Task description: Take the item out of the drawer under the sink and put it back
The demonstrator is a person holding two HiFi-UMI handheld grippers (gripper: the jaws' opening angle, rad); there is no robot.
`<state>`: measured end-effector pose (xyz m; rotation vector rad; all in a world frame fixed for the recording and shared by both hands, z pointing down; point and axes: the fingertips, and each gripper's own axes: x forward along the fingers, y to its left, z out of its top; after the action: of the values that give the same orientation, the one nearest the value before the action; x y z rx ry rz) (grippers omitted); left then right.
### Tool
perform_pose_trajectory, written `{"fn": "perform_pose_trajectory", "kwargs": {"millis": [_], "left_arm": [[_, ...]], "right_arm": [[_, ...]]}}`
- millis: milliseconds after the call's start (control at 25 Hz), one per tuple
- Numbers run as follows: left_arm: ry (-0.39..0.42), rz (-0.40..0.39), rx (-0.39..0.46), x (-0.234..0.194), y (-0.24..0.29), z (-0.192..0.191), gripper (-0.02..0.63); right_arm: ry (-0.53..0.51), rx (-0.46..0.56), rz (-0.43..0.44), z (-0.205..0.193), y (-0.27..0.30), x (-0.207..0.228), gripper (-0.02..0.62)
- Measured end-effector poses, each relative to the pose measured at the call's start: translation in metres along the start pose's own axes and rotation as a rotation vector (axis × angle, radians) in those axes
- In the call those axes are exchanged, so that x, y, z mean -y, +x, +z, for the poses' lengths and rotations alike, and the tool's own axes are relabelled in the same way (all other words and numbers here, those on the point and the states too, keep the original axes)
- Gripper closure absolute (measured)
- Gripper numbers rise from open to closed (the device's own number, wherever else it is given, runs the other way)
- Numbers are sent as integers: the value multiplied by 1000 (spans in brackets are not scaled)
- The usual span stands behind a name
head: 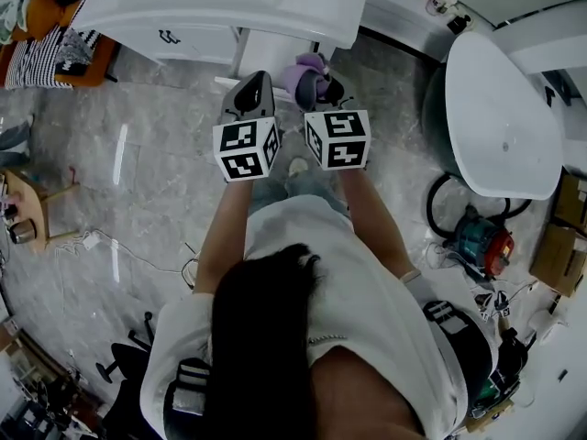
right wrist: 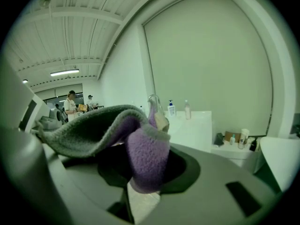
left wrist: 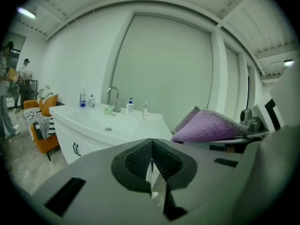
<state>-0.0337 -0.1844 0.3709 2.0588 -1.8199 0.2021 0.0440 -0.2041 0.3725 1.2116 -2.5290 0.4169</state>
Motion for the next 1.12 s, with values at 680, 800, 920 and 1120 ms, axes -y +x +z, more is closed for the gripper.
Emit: {"fn": "perform_pose_trajectory", "kwargs": {"millis": [680, 800, 920, 1120], "left_arm": [[-37, 9, -30, -25, 33, -7, 601], [-19, 2, -39, -34, 48, -3, 601], [-15, -8, -53, -41, 67, -1, 601], [-11, -32, -84, -49, 86, -5, 601]], "right_arm": [[23, -61, -9, -16, 37, 12, 463], [25, -65, -18, -11, 51, 15, 463], [27, -73, -31, -10, 70, 22, 463], [73, -123, -53, -27, 93, 28, 463]]}}
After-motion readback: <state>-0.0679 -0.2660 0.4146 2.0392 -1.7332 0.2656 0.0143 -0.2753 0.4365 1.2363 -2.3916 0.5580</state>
